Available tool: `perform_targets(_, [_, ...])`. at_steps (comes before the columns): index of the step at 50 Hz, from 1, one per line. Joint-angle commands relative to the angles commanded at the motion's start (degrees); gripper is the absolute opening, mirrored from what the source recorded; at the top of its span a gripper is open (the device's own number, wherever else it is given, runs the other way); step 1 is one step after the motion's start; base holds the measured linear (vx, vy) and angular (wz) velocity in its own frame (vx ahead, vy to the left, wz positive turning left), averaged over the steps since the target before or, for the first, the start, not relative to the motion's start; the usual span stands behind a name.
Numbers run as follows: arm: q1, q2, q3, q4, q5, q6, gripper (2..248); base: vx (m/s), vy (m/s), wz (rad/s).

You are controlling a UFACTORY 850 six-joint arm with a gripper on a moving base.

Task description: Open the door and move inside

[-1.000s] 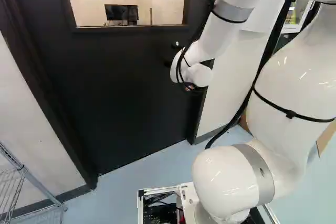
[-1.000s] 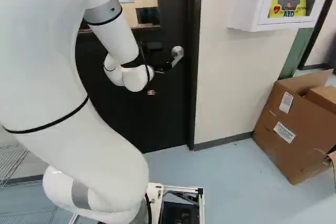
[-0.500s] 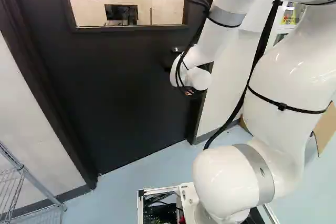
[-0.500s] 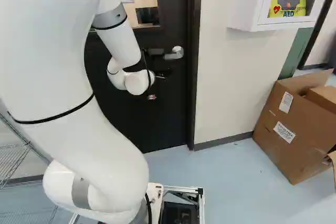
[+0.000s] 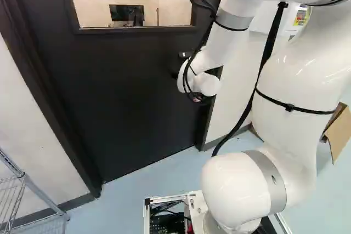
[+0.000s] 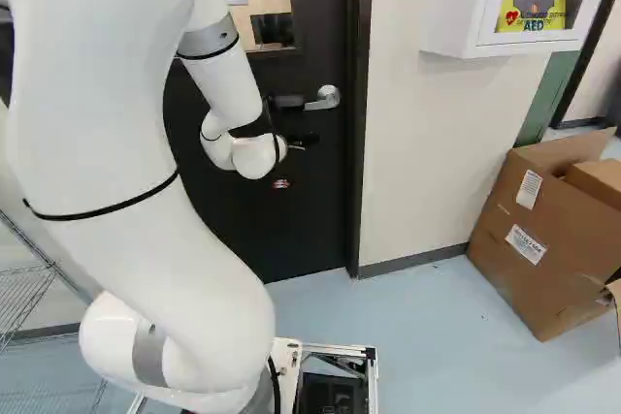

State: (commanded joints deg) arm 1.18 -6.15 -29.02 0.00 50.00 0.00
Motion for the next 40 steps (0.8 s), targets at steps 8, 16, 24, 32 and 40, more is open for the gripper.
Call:
perform_targets(8, [0.02,1.30,1.41,0.00,0.00,0.00,247,0.000,0.000,0.000])
perform_targets(16, [0.04,2.83,3.03,0.00,0.00,0.00,247,0.000,0.000,0.000])
perform_targets(24, [0.06,4.44,4.71,0.00,0.00,0.00,247,0.000,0.000,0.000])
perform_targets(32, [0.09,5.97,6.28,0.00,0.00,0.00,247,0.000,0.000,0.000])
perform_targets(40, [0.11,7.66,7.74,0.00,0.00,0.00,247,0.000,0.000,0.000])
